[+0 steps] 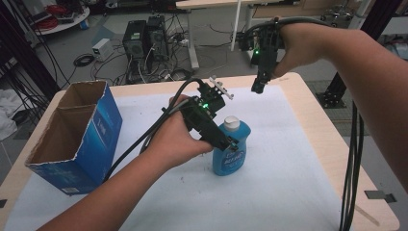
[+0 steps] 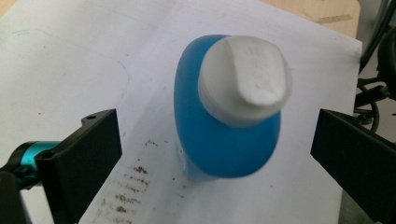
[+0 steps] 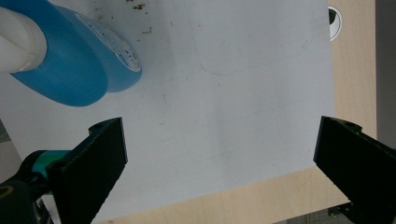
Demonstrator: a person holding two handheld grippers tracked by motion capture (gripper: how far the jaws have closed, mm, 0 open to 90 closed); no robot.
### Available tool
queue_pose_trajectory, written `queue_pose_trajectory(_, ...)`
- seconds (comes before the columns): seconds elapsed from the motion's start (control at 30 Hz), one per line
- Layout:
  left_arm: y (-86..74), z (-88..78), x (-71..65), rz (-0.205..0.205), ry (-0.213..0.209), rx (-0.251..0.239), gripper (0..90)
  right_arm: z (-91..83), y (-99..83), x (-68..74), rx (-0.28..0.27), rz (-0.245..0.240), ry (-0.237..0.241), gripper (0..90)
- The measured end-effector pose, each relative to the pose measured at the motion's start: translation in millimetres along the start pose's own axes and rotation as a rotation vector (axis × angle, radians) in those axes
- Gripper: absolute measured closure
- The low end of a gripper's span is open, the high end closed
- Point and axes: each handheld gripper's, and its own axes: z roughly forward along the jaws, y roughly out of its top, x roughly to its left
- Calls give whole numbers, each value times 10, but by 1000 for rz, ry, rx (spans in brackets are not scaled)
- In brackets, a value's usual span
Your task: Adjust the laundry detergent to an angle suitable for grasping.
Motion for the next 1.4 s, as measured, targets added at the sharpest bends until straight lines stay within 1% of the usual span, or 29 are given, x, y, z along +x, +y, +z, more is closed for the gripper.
queue_pose_trajectory(0.13, 44, 101, -13, 11, -7, 19, 18, 8, -4, -3, 0, 4, 3, 17)
queue_pose_trajectory(0.23, 60, 154, -10, 1, -6, 21, 18, 25, -1, -9, 2, -1, 1, 17)
queue_pose_trajectory(0.3, 78, 195, -21, 9, -6, 25, 18, 25, 3, -9, 3, 1, 2, 17)
queue_pose_trajectory(0.37, 92, 233, -34, 16, -3, 40, 18, 25, 10, -11, -3, 0, 5, 17)
queue_pose_trajectory(0.4, 97, 263, -38, 14, -2, 44, 18, 24, 14, -9, -5, 1, 5, 17)
queue_pose_trajectory(0.43, 100, 278, -37, 13, 4, 47, 18, 24, 19, -4, -1, 4, 4, 17)
queue_pose_trajectory(0.47, 104, 290, -35, 14, 13, 50, 17, 29, 22, -8, -4, -3, 6, 17)
queue_pose_trajectory(0.5, 107, 300, -34, 9, 12, 43, 18, 29, 27, -1, -1, 2, 6, 17)
queue_pose_trajectory(0.57, 116, 316, -34, 9, 18, 44, 18, 31, 31, 3, -3, 1, 4, 17)
queue_pose_trajectory(0.7, 124, 352, -66, 30, 40, 60, 18, 35, 24, -2, 0, 6, 6, 17)
queue_pose_trajectory(0.73, 124, 360, -72, 34, 38, 58, 18, 35, 21, -4, -1, 4, 6, 17)
queue_pose_trajectory(0.8, 129, 372, -83, 38, 42, 70, 18, 36, 16, -7, -2, 1, 4, 17)
queue_pose_trajectory(0.9, 130, 394, -102, 43, 42, 75, 25, 30, 13, -4, 2, 8, 3, 17)
queue_pose_trajectory(1.03, 129, 408, -110, 44, 48, 83, 25, 27, 14, 0, 0, 6, 4, 17)
queue_pose_trajectory(1.07, 128, 406, -115, 44, 49, 84, 38, 26, 15, 1, 0, 7, 4, 17)
queue_pose_trajectory(1.1, 130, 402, -111, 52, 42, 84, 76, 25, 15, 1, -1, 6, 4, 17)
queue_pose_trajectory(1.3, 128, 418, -119, 54, 55, 85, 83, 28, 19, 2, 0, 4, 2, 17)
queue_pose_trajectory(1.4, 127, 415, -117, 60, 51, 95, 110, 25, 21, 6, -1, 5, 1, 17)
